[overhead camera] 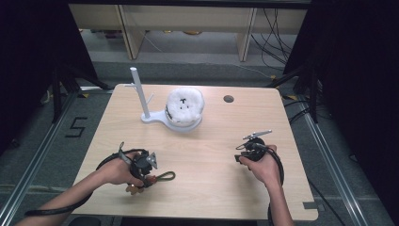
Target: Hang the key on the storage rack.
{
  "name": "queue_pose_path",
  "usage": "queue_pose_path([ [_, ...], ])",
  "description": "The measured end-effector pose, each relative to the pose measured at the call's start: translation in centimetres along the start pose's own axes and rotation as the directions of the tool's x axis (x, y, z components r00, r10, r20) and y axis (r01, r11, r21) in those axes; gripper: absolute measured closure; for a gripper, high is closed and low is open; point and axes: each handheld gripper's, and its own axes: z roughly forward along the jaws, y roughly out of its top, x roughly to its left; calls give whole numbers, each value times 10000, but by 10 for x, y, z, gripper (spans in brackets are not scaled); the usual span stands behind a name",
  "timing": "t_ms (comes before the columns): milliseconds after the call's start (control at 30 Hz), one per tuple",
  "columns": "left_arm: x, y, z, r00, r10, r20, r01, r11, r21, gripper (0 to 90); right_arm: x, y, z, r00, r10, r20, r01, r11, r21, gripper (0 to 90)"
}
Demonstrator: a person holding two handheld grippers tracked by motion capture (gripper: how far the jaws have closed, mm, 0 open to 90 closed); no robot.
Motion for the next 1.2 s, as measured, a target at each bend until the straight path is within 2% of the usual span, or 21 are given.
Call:
queue_pose_path([
  [333, 2, 4, 5, 9999, 101, 86, -103, 9995, 309, 523, 1, 0, 2, 10000, -10, -25, 11, 10000, 8, 655],
  [667, 2, 5, 7, 9999, 81, 81, -84, 9993, 370, 554, 1, 0, 1, 10000, -26, -71, 25, 10000, -34, 653],
  [733, 3, 5, 7, 9999, -21, 109, 17, 9994, 352, 583, 1, 0, 2, 10000, -26, -70, 26, 10000, -38, 653],
  [800, 3, 5, 6, 10000, 45, 84, -49, 9991, 423, 644, 2, -1, 1, 9999, 35, -124, -34, 10000, 69, 652],
  [833, 2, 5, 6, 10000, 21, 19, -22, 9989, 465, 656, 4, -1, 1, 9996, 262, -127, -261, 9996, 127, 652],
  [867, 2, 5, 6, 10000, -43, -20, 43, 9989, 474, 662, 4, -1, 0, 9995, 292, -126, -290, 9995, 159, 652],
  [900, 2, 5, 6, 10000, -43, -20, 43, 9989, 474, 667, 4, -1, 0, 9995, 292, -126, -290, 9995, 159, 652],
  [967, 1, 3, 5, 9993, -378, -75, 380, 9986, 373, 674, 0, -1, 1, 9999, -142, -72, 142, 9999, -12, 652],
  [1200, -3, -2, 4, 9978, -619, -226, 622, 9980, 130, 682, 0, -1, 0, 9999, 38, -94, -39, 10000, -44, 652],
])
